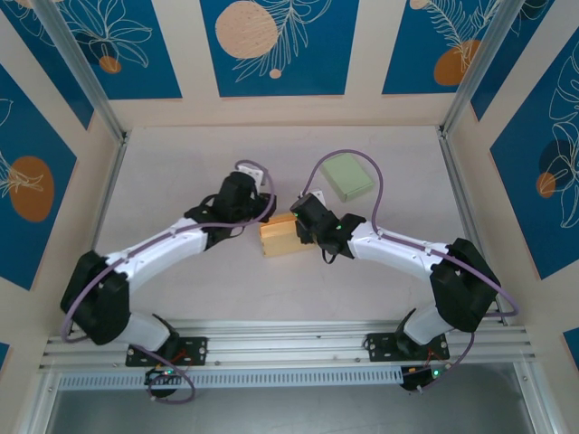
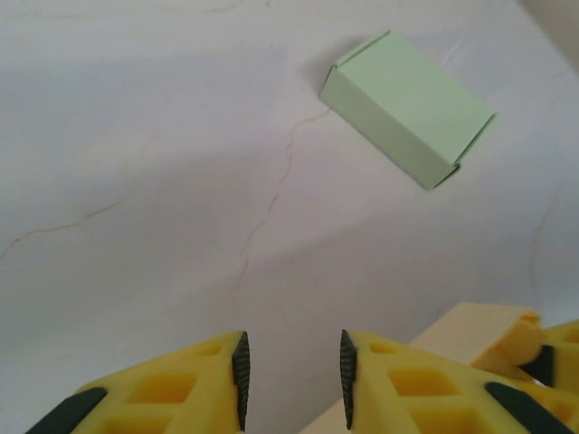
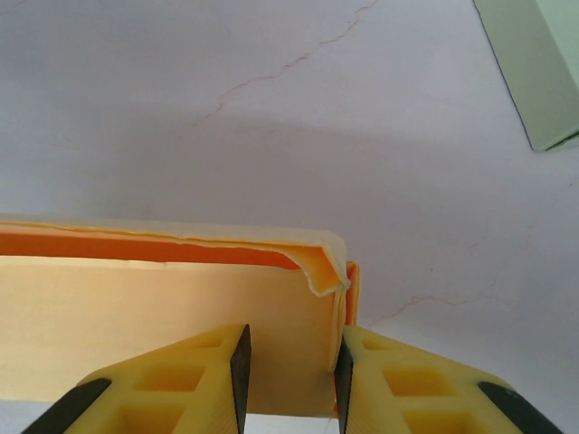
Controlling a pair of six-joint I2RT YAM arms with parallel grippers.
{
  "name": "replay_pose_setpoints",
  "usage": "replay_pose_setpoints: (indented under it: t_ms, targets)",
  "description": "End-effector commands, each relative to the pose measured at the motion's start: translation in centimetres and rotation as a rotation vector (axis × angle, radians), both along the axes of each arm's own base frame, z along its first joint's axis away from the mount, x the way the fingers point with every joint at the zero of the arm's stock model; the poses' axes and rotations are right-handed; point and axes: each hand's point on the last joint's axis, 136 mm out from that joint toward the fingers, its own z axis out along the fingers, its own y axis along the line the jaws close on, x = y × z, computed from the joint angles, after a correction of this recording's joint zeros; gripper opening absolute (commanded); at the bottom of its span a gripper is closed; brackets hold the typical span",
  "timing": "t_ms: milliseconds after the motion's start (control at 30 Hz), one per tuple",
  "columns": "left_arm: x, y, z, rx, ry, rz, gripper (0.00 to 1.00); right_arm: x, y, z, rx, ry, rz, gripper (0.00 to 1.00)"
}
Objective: Fold the paper box
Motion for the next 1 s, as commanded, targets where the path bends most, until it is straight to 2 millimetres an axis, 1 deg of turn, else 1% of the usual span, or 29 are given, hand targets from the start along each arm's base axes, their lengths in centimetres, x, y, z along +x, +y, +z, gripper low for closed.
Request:
replay_pose_setpoints:
  t_ms: [0, 67, 133, 233, 400, 667, 967]
  targets:
    - [1.0, -0.1, 0.0, 0.097, -0.054, 0.040, 0.34, -2.7, -1.9, -4.3, -0.117, 0.144, 0.012, 0.32]
    - [0.7, -0.3, -0.8, 0.106, -0.035, 0.040, 0.34, -2.7, -2.0, -4.3, -0.119, 0.145, 0.011, 0.32]
    - [0.3, -0.5, -1.1, 0.102, -0.024, 0.029, 0.34, -2.7, -2.0, -4.3, -0.120, 0.144, 0.009, 0.32]
    - [-0.4, -0.3, -1.7, 0.110, -0.009, 0.027, 0.34, -2.8, -2.0, -4.4, -0.122, 0.147, 0.009, 0.32]
    - [-1.3, 0.1, -2.5, 0.076, -0.006, 0.045, 0.33, -2.8, -2.2, -4.5, -0.122, 0.149, 0.000, 0.32]
    - [-2.8, -0.9, -4.5, 0.024, 0.039, 0.017, 0.31, -2.9, -2.2, -4.5, -0.127, 0.149, -0.002, 0.32]
    - [-3.9, -0.4, -6.8, 0.004, 0.077, 0.046, 0.30, -2.9, -2.3, -4.8, -0.128, 0.153, -0.010, 0.32]
